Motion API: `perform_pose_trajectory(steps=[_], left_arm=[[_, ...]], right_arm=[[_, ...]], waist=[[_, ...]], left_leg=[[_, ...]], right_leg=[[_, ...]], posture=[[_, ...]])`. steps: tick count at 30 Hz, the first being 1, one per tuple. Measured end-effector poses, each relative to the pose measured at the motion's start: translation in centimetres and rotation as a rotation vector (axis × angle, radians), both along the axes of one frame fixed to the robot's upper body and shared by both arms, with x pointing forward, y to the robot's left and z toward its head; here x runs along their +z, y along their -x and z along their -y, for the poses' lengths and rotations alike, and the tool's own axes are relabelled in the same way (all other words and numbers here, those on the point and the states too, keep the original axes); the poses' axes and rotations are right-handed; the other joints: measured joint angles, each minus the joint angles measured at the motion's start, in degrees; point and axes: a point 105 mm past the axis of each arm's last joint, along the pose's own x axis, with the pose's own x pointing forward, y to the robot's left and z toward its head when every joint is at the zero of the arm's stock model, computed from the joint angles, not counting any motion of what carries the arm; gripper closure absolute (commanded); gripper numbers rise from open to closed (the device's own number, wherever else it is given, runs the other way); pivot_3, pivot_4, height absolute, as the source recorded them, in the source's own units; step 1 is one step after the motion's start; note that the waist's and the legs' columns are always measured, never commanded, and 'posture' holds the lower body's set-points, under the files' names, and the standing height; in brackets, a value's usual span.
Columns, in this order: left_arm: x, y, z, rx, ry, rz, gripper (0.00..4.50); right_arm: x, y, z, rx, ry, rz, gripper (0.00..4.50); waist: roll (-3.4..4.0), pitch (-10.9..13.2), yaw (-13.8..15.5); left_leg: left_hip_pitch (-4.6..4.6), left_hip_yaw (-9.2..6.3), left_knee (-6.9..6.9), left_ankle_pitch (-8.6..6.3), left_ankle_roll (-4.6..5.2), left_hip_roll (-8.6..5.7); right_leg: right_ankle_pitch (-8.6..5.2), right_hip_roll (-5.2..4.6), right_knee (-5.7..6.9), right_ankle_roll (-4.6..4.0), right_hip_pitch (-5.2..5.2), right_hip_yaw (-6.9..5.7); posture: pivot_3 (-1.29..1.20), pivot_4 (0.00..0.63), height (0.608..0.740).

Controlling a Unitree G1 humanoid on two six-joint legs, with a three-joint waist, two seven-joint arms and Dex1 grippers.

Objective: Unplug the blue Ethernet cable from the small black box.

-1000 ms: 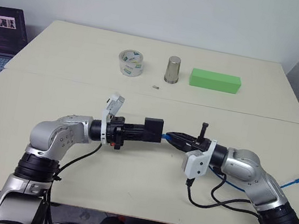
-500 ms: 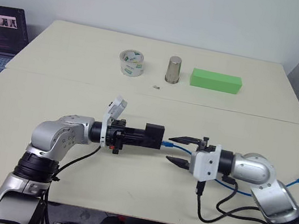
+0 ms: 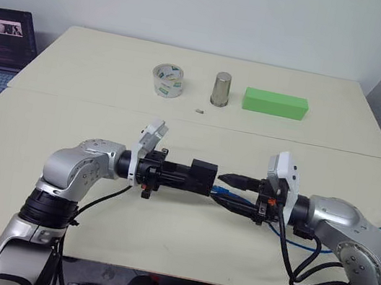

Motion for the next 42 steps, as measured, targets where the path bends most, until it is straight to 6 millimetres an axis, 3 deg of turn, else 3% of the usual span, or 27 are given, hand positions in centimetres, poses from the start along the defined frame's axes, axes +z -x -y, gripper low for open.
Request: perform_pose_trajectory(steps=[9, 12, 20, 34, 42], left_arm=[[0.1, 0.1, 0.0, -0.003, -0.003, 0.005, 3.71], [0.2, 0.2, 0.1, -0.010, -0.004, 0.015, 3.71], [0.3, 0.2, 0.0, -0.010, -0.008, 0.018, 3.71], [0.4, 0.6, -0.3, -0.037, -0.021, 0.050, 3.71], [-1.1, 0.2, -1.8, -0.023, -0.145, 0.136, 3.71]], right_arm=[[-0.1, 0.0, 0.0, 0.013, -0.013, -0.063, 2.13], [-0.1, 0.0, 0.1, 0.013, -0.012, -0.063, 2.59], [-0.2, 0.1, 0.2, 0.037, 0.008, -0.052, 4.35], [0.0, 0.0, 0.0, 0.097, 0.030, -0.057, 4.42], [-0.8, -1.4, 3.2, 0.007, 0.123, -0.080, 4.48]], waist=[[0.00, 0.00, 0.00], [0.00, 0.00, 0.00], [0.00, 0.00, 0.00], [0.00, 0.01, 0.01], [0.00, 0.01, 0.02]], left_leg=[[-0.01, -0.01, 0.00, 0.00, 0.00, 0.00], [-0.01, -0.01, -0.01, 0.00, 0.00, 0.00], [-0.01, -0.01, -0.01, 0.00, 0.01, 0.00], [-0.01, -0.03, -0.02, -0.01, 0.01, 0.00], [-0.01, -0.01, -0.03, -0.08, 0.15, -0.01]], right_leg=[[0.00, 0.00, -0.01, 0.00, 0.00, -0.01], [0.00, 0.00, -0.02, 0.00, 0.00, 0.00], [0.00, 0.00, -0.03, 0.00, 0.00, 0.00], [0.00, 0.00, -0.04, 0.00, 0.00, -0.02], [0.00, 0.00, -0.07, 0.00, 0.00, -0.01]], posture=[[0.00, 0.150, 0.740], [0.00, 0.150, 0.740], [0.00, 0.150, 0.740], [0.00, 0.150, 0.740], [0.00, 0.150, 0.740]])
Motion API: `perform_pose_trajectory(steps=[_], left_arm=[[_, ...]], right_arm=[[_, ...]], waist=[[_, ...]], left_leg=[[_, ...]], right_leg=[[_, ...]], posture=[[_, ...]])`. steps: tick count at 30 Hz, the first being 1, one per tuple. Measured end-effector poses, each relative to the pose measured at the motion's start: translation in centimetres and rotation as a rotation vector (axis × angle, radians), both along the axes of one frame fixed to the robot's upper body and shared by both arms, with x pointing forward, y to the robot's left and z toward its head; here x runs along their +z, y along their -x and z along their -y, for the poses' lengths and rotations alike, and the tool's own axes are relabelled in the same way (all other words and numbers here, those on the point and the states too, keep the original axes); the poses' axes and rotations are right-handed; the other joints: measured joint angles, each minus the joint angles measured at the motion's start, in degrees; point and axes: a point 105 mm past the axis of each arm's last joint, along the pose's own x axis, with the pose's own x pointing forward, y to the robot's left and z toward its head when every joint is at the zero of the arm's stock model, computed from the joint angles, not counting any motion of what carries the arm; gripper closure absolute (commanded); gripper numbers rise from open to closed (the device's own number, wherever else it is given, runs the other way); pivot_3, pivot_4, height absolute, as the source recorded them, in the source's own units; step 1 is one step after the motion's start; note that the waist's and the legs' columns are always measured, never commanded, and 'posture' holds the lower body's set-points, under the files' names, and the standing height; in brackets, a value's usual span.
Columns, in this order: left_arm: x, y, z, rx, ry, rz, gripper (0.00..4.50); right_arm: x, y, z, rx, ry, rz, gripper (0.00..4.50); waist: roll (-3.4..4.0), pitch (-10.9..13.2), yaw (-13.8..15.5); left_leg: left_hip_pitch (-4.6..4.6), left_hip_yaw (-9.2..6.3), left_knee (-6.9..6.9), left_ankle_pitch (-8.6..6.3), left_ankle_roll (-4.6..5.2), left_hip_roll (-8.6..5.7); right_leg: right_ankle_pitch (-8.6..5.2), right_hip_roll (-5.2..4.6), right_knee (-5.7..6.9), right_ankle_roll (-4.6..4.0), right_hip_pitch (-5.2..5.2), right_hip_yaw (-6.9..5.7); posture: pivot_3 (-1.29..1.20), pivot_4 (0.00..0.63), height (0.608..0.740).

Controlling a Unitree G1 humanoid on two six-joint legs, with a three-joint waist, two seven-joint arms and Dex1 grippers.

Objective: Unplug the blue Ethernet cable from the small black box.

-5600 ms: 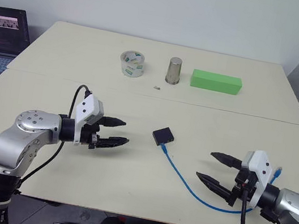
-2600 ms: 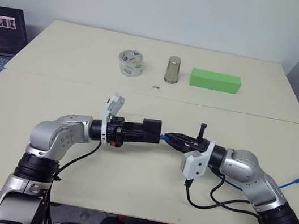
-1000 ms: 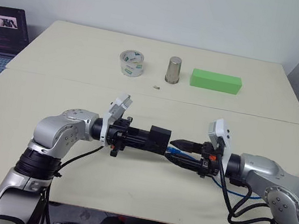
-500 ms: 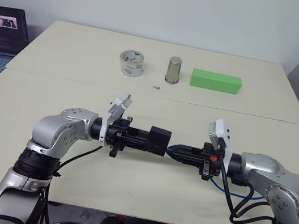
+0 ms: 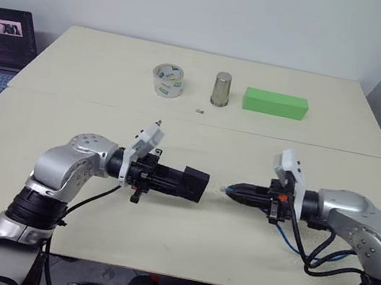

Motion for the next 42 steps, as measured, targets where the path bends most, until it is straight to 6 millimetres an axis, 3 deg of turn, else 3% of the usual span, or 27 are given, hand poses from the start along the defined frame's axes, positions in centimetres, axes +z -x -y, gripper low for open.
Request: perform_pose_trajectory(steps=[2, 4, 7, 9, 11, 13, 16, 20, 22, 24, 26, 30, 33, 39, 42], left_arm=[[-0.1, 0.0, -0.1, 0.001, -0.008, 0.012, 3.71], [-0.2, -0.1, -0.2, 0.009, -0.016, 0.019, 3.71], [-0.5, -0.7, -0.1, 0.047, -0.017, 0.034, 3.71], [-0.7, -1.0, -0.1, 0.067, -0.018, 0.041, 3.71], [-1.0, -1.5, -0.1, 0.098, -0.018, 0.045, 3.71], [-1.3, -2.0, 0.3, 0.129, -0.008, 0.063, 3.71], [-1.7, -3.1, 0.7, 0.196, -0.005, 0.100, 3.71], [-1.9, -4.2, 0.8, 0.270, 0.008, 0.151, 3.71], [-1.7, -5.5, 0.7, 0.374, 0.039, 0.231, 3.71], [-1.7, -6.1, 0.5, 0.423, 0.037, 0.262, 3.71], [-1.8, -7.9, 0.1, 0.563, 0.044, 0.359, 3.71], [-3.0, -10.6, -1.6, 0.805, 0.040, 0.458, 3.71], [-4.0, -11.4, -2.6, 0.897, 0.032, 0.488, 3.71], [-5.5, -12.7, -5.3, 1.092, 0.034, 0.469, 3.71], [-6.2, -12.8, -5.5, 1.115, 0.033, 0.463, 3.71]], right_arm=[[-0.2, -0.4, 0.3, -0.028, 0.004, 0.012, 4.48], [-0.4, -2.2, 0.7, -0.129, -0.003, 0.067, 4.48], [-1.2, -7.6, 2.5, -0.427, 0.050, 0.215, 4.48], [-2.2, -9.8, 4.0, -0.579, 0.104, 0.271, 4.48], [-2.7, -12.1, 5.4, -0.737, 0.151, 0.331, 3.78], [-3.4, -13.8, 6.6, -0.864, 0.186, 0.364, 3.45], [-4.4, -14.6, 7.1, -0.935, 0.184, 0.346, 2.80], [-3.9, -14.0, 7.1, -0.904, 0.139, 0.307, 1.92], [-2.2, -12.2, 6.9, -0.794, 0.121, 0.315, 1.38], [-1.2, -11.5, 6.7, -0.749, 0.106, 0.326, 1.29], [-0.2, -8.8, 5.1, -0.576, 0.074, 0.313, 1.28], [1.5, -3.2, 0.1, -0.219, 0.002, 0.294, 1.28], [1.6, -2.0, -1.2, -0.149, -0.002, 0.281, 1.28], [1.6, -1.7, -2.0, -0.114, 0.005, 0.274, 1.28], [1.5, -1.7, -2.1, -0.113, 0.007, 0.269, 1.28]], waist=[[0.00, 0.00, 0.00], [-0.01, 0.00, -0.02], [0.01, 0.01, -0.16], [0.01, 0.01, -0.07], [0.03, 0.02, -0.11], [0.03, 0.02, -0.15], [0.03, 0.02, -0.15], [0.06, 0.03, -0.18], [0.13, 0.07, 0.10], [0.10, 0.05, 0.06], [0.13, 0.05, 0.17], [0.07, 0.05, -0.11], [0.06, 0.04, 0.05], [0.03, 0.04, 0.09], [0.01, 0.03, 0.09]], left_leg=[[-0.01, 0.01, 0.00, -0.02, 0.04, 0.00], [0.01, 0.01, 0.01, -0.02, 0.04, 0.00], [0.01, 0.10, 0.02, 0.03, -0.05, -0.02], [-0.04, 0.14, -0.01, 0.09, -0.16, 0.00], [-0.13, 0.24, -0.05, 0.10, -0.17, 0.00], [-0.13, 0.28, -0.04, 0.10, -0.17, 0.02], [-0.13, 0.30, -0.06, 0.10, -0.17, 0.05], [-0.14, 0.31, -0.05, 0.10, -0.17, 0.06], [-0.16, 0.30, -0.04, 0.09, -0.16, 0.04], [-0.16, 0.28, -0.03, 0.09, -0.16, 0.04], [-0.12, 0.27, -0.04, 0.08, -0.14, 0.03], [-0.11, 0.24, -0.04, 0.07, -0.13, 0.08], [-0.11, 0.23, -0.01, 0.08, -0.13, 0.04], [-0.12, 0.22, 0.00, 0.08, -0.15, 0.01], [-0.12, 0.21, 0.00, 0.09, -0.15, 0.01]], right_leg=[[0.00, 0.00, 0.00, 0.00, 0.00, 0.01], [0.00, 0.00, 0.02, 0.00, 0.01, 0.01], [0.00, 0.00, 0.09, 0.00, -0.06, 0.08], [0.00, 0.00, 0.10, 0.00, -0.14, 0.09], [0.00, -0.01, 0.09, 0.00, -0.27, 0.16], [0.00, -0.02, 0.07, 0.00, -0.28, 0.17], [0.00, -0.02, 0.10, 0.00, -0.31, 0.17], [0.00, -0.02, 0.12, 0.00, -0.32, 0.18], [0.00, -0.05, 0.10, 0.00, -0.31, 0.17], [0.00, -0.04, 0.10, 0.00, -0.30, 0.16], [0.00, -0.05, 0.10, 0.00, -0.26, 0.15], [0.00, 0.00, 0.13, 0.00, -0.26, 0.13], [0.00, -0.02, 0.14, 0.00, -0.24, 0.12], [0.00, -0.05, 0.11, 0.00, -0.24, 0.10], [0.00, -0.06, 0.12, 0.00, -0.24, 0.08]], posture=[[0.00, 0.150, 0.740], [0.00, 0.150, 0.740], [0.00, 0.150, 0.740], [0.00, 0.150, 0.740], [0.00, 0.150, 0.740], [0.00, 0.150, 0.740], [0.00, 0.150, 0.740], [0.00, 0.150, 0.740], [0.00, 0.150, 0.740], [0.00, 0.150, 0.740], [0.00, 0.150, 0.740], [0.00, 0.150, 0.740], [0.00, 0.150, 0.740], [0.00, 0.150, 0.740], [0.00, 0.150, 0.740]])
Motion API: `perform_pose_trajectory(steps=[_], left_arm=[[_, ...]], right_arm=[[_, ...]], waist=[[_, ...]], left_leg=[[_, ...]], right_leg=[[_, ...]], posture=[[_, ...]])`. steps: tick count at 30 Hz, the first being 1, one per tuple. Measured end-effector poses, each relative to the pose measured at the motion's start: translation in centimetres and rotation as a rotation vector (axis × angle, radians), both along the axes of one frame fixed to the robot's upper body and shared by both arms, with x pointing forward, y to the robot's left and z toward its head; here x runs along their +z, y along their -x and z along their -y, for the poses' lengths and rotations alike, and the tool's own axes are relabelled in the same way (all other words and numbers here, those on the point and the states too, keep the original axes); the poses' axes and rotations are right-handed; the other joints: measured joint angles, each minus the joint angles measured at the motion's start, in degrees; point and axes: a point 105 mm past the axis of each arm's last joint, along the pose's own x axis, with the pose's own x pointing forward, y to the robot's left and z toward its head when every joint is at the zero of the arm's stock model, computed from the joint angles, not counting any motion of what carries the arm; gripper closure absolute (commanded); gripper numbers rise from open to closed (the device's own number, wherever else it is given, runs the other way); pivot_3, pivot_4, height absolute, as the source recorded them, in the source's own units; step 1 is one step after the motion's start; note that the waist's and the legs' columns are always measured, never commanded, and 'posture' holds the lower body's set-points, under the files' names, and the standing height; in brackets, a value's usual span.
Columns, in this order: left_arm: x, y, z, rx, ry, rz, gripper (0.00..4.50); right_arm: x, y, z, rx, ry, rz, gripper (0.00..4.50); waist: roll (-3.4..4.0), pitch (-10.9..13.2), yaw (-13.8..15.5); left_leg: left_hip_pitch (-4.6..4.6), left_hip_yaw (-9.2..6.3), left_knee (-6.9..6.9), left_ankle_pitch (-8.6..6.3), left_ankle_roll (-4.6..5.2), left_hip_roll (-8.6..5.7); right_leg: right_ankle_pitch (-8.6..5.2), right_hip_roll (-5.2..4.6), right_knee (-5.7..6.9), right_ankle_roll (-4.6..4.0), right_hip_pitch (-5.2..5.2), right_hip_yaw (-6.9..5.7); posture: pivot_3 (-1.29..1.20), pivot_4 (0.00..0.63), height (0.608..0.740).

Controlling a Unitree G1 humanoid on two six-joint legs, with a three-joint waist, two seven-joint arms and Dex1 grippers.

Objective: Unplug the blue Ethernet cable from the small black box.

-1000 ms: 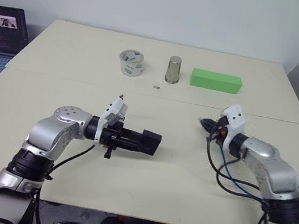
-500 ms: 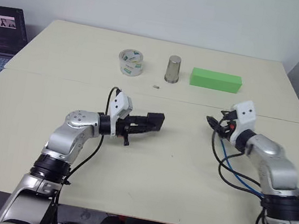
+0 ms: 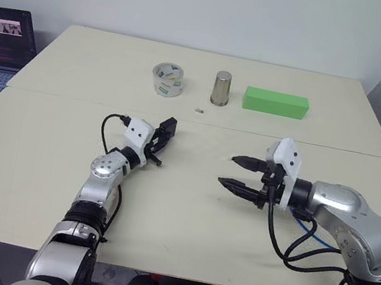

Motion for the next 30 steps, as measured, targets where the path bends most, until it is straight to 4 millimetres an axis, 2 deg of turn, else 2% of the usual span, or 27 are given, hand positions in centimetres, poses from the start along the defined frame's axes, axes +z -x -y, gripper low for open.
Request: perform_pose_trajectory(steps=[2, 9, 14, 18, 21, 24, 27, 30], left_arm=[[-0.1, -0.1, 0.1, 0.005, 0.012, 0.000, 3.00], [-0.5, 0.3, -0.1, -0.010, 0.011, -0.017, 1.74], [-0.7, 2.1, -0.8, -0.051, -0.045, -0.058, 1.74], [-0.7, 4.2, -2.2, -0.076, -0.121, -0.124, 1.74], [1.1, 5.4, -3.3, -0.106, -0.164, -0.141, 1.74], [4.5, 6.3, -3.6, -0.162, -0.156, -0.104, 1.74], [5.9, 7.3, -3.6, -0.252, -0.169, -0.158, 1.74], [7.2, 7.7, -3.3, -0.286, -0.158, -0.156, 1.74]], right_arm=[[0.0, 0.0, 0.0, -0.002, 0.000, 0.001, 1.28], [-0.2, -0.2, 0.0, -0.017, 0.005, 0.001, 1.28], [-0.3, 0.0, 0.0, -0.035, 0.001, 0.005, 1.28], [-1.0, 0.3, 0.7, -0.082, -0.014, -0.017, 1.28], [-1.2, 0.4, 1.9, -0.138, -0.019, -0.020, 1.28], [-1.0, 0.3, 4.2, -0.220, -0.010, -0.006, 1.28], [-1.5, 0.0, 7.7, -0.338, 0.040, -0.012, 1.28], [-1.3, -0.3, 9.0, -0.384, 0.051, 0.001, 1.28]], waist=[[-0.01, -0.01, 0.01], [-0.01, -0.02, -0.05], [0.00, -0.03, -0.31], [-0.01, -0.02, -0.20], [-0.01, -0.02, 0.06], [0.00, -0.02, 0.05], [-0.02, 0.00, -0.01], [0.00, 0.00, -0.02]], left_leg=[[0.01, 0.00, 0.00, 0.00, 0.00, 0.00], [0.05, 0.01, 0.00, 0.00, -0.01, 0.00], [0.06, 0.00, -0.05, 0.01, -0.01, 0.08], [0.03, -0.03, -0.04, 0.01, -0.01, 0.09], [0.05, -0.05, -0.01, 0.00, -0.01, 0.05], [0.15, -0.06, -0.02, 0.00, 0.00, 0.00], [0.11, -0.07, -0.05, 0.00, 0.00, 0.01], [0.15, -0.08, -0.06, 0.00, 0.00, 0.03]], right_leg=[[0.00, 0.00, 0.01, 0.00, 0.02, 0.00], [0.00, 0.00, 0.02, 0.00, 0.04, 0.01], [0.00, 0.04, 0.03, 0.00, 0.03, -0.01], [0.00, 0.04, 0.02, 0.00, 0.03, -0.02], [0.00, 0.01, 0.01, 0.00, 0.08, -0.02], [0.00, -0.01, -0.02, 0.00, 0.19, -0.01], [0.00, 0.02, -0.08, 0.00, 0.18, -0.02], [0.00, 0.04, -0.07, 0.00, 0.19, -0.02]], posture=[[0.00, 0.150, 0.740], [0.00, 0.150, 0.740], [0.00, 0.150, 0.740], [0.00, 0.150, 0.740], [0.00, 0.150, 0.740], [0.00, 0.150, 0.740], [0.00, 0.150, 0.740], [0.00, 0.150, 0.740]])
